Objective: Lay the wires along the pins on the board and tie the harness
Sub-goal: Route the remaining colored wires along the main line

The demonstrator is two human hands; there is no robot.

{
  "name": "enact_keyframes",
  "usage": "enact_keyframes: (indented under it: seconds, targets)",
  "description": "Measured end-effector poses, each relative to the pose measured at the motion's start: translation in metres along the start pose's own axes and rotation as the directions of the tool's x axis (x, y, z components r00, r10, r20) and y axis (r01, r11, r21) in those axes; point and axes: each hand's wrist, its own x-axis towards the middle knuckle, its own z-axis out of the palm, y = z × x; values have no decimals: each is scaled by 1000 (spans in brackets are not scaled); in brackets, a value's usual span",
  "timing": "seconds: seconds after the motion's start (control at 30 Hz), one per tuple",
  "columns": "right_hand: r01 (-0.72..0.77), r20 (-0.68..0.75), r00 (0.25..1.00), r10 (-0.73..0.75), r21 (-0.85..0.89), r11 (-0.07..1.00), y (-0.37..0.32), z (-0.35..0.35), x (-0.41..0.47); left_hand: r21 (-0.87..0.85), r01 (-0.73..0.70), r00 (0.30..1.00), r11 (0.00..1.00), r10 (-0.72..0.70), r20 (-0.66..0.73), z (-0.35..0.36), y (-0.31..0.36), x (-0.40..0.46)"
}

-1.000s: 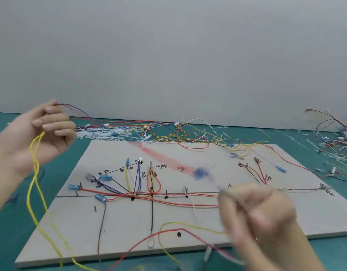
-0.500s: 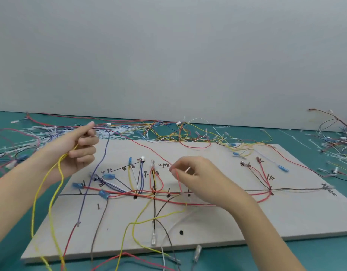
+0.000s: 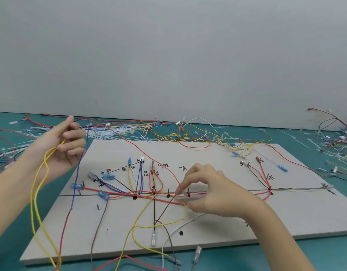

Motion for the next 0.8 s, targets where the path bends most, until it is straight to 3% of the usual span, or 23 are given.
enact_keyframes:
  seconds: [0.17,0.4,0.5,0.57,0.63,0.73,0.8]
  targets:
    - [-8,110,994,2,53,999,-4,11,-13,-7,15,1000,1000,-15,5,3,-1,-2]
    - [-34,152,988,40,-39,999,-19,14,-32,-23,26,999,999,-27,-24,1,0,-3]
    - [-80,350,930,109,-95,992,-28,7,-39,-29,33,999,999,-34,-28,-1,0,-2]
    - [-29,531,843,87,-116,993,-36,2,-41,-30,42,999,999,-43,-22,-1,-1,-3]
    - [-4,616,787,27,-39,999,-41,-6,-43,-10,55,998,998,-55,-15,-1,-2,-2]
    - [-22,525,847,-81,188,982,-43,-21,-45,72,96,995,993,-95,-19,3,-6,-3]
    - [6,233,966,-114,419,908,-41,-22,-36,120,118,993,986,-117,-9,6,-8,-4]
